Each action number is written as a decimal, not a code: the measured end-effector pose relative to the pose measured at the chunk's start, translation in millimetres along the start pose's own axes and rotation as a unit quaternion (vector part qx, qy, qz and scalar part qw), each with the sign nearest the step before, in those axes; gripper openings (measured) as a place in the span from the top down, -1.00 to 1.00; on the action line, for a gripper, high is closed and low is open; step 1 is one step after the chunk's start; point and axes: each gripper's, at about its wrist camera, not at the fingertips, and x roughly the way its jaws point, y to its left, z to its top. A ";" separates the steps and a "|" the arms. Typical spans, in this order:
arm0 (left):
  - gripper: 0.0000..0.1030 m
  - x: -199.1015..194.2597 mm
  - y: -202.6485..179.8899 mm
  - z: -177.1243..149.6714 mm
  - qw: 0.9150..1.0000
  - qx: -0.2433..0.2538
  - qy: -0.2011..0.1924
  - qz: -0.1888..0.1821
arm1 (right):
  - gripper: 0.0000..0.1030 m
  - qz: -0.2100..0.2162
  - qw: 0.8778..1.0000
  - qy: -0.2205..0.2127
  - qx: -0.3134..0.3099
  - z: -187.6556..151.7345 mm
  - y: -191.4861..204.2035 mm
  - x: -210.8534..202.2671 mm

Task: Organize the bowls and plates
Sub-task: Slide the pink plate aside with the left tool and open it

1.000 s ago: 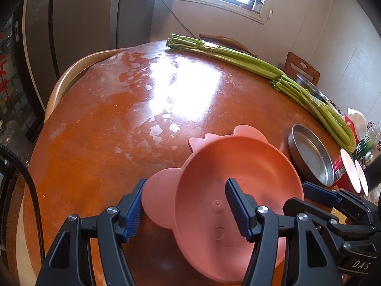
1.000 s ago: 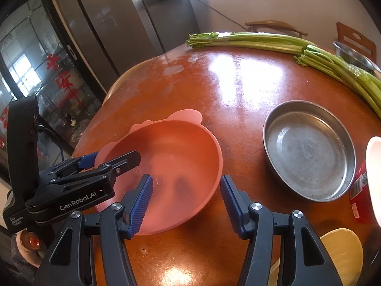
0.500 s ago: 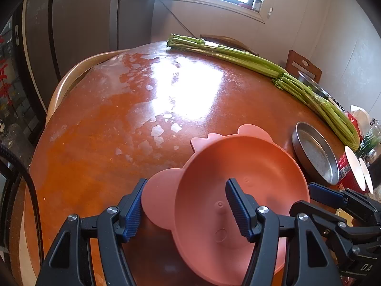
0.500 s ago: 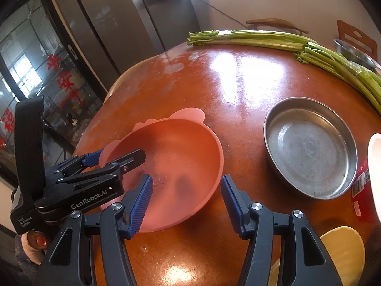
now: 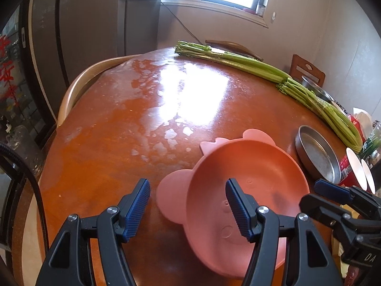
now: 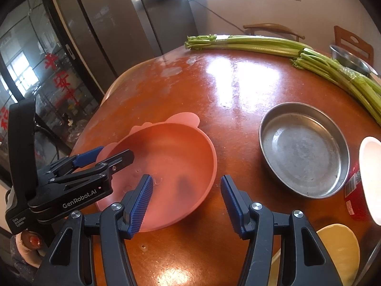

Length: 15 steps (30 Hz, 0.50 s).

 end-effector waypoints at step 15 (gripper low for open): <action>-0.27 -50.8 -11.6 -9.6 0.999 0.005 -0.037 -0.001 | -0.19 -0.003 0.998 -0.065 0.008 -4.9 -6.8 -58.4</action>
